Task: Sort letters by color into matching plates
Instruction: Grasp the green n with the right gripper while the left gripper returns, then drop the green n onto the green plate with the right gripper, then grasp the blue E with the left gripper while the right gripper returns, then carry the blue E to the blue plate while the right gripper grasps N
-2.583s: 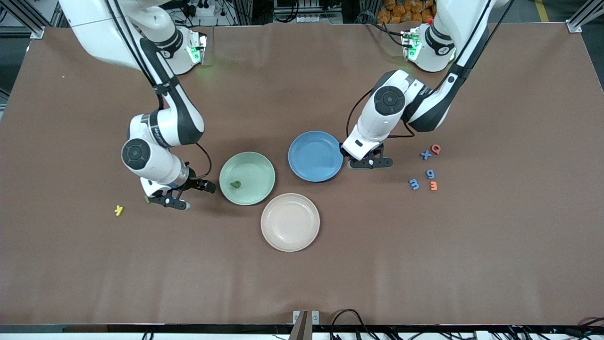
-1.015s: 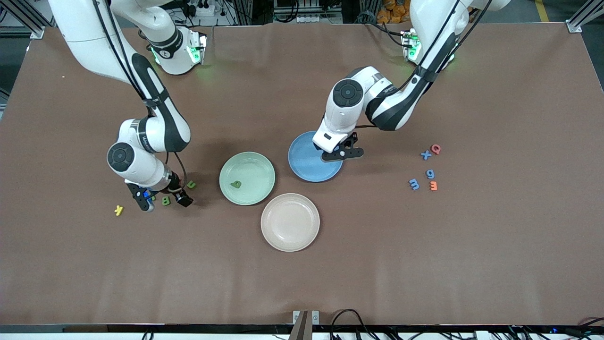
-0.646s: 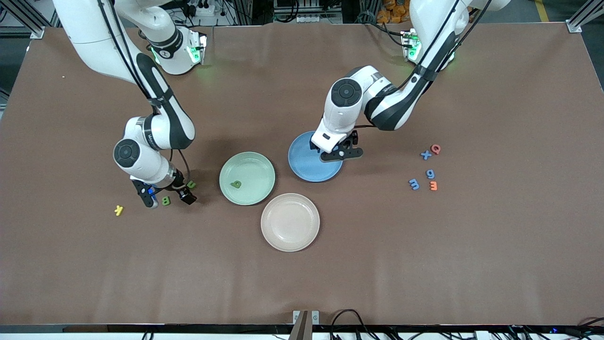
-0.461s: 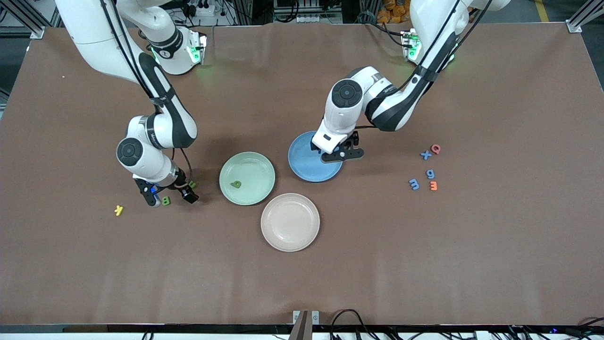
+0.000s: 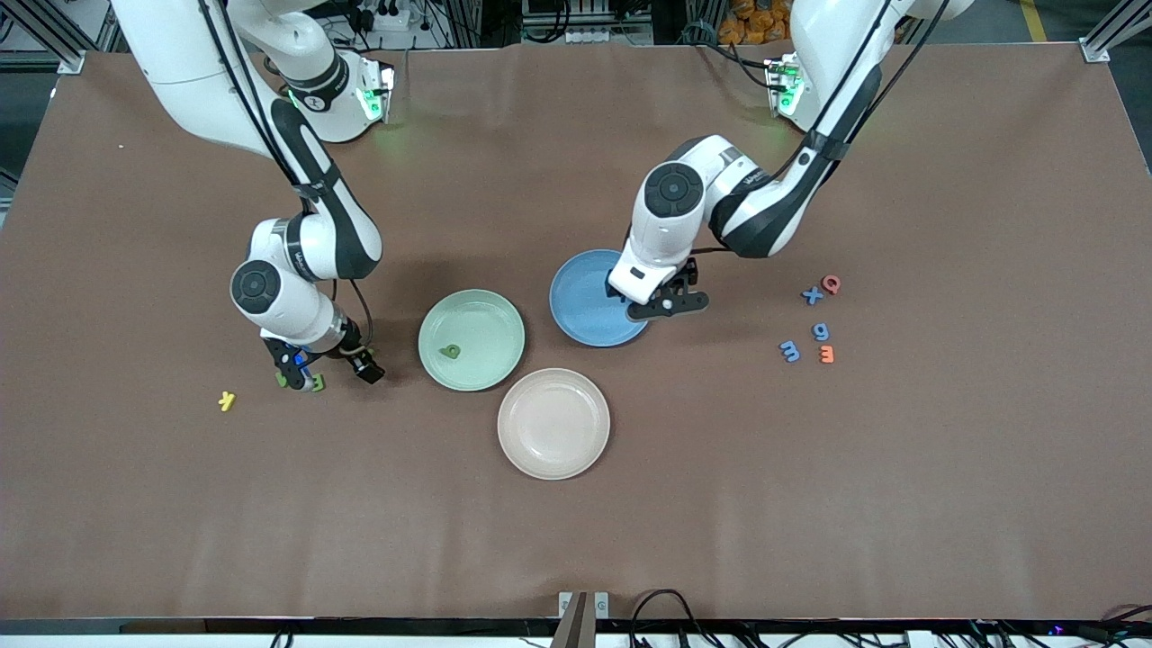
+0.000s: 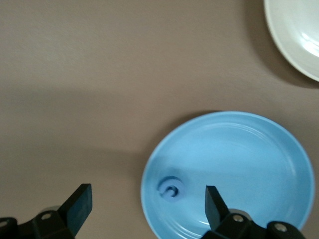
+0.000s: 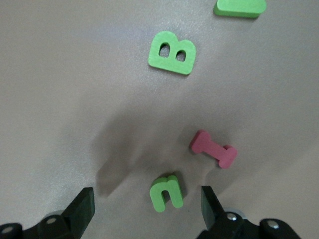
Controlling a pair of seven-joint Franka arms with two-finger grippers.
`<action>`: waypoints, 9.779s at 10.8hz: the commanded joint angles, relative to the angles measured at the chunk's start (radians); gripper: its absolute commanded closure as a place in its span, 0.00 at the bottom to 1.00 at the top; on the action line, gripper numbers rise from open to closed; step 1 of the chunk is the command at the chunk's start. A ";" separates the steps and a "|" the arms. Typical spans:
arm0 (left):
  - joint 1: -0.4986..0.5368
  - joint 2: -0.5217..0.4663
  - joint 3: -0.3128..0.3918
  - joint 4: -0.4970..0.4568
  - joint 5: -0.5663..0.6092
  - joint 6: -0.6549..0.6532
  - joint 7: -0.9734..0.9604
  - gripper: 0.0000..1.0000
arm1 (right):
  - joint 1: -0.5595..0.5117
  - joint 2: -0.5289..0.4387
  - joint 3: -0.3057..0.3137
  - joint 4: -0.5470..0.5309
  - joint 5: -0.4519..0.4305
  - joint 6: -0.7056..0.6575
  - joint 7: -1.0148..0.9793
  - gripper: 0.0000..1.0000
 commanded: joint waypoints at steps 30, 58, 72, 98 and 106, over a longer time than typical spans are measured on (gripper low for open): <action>0.417 -0.027 -0.027 -0.289 0.127 0.368 0.085 0.00 | 0.107 -0.098 0.018 0.157 -0.093 -0.350 -0.679 0.77; 0.509 0.037 -0.012 -0.284 0.192 0.391 0.094 0.44 | -0.026 0.019 -0.034 0.341 -0.230 -0.464 -1.361 0.00; 0.509 0.033 -0.013 -0.275 0.196 0.387 0.084 1.00 | -0.302 0.005 0.049 0.193 -0.231 -0.177 -1.736 0.00; 0.240 0.017 -0.041 -0.157 0.179 0.282 -0.191 1.00 | -0.353 0.055 0.075 0.064 -0.236 0.065 -1.769 0.02; 0.112 0.046 -0.039 -0.097 0.180 0.282 -0.346 1.00 | -0.350 0.055 0.075 0.062 -0.250 0.073 -1.769 0.52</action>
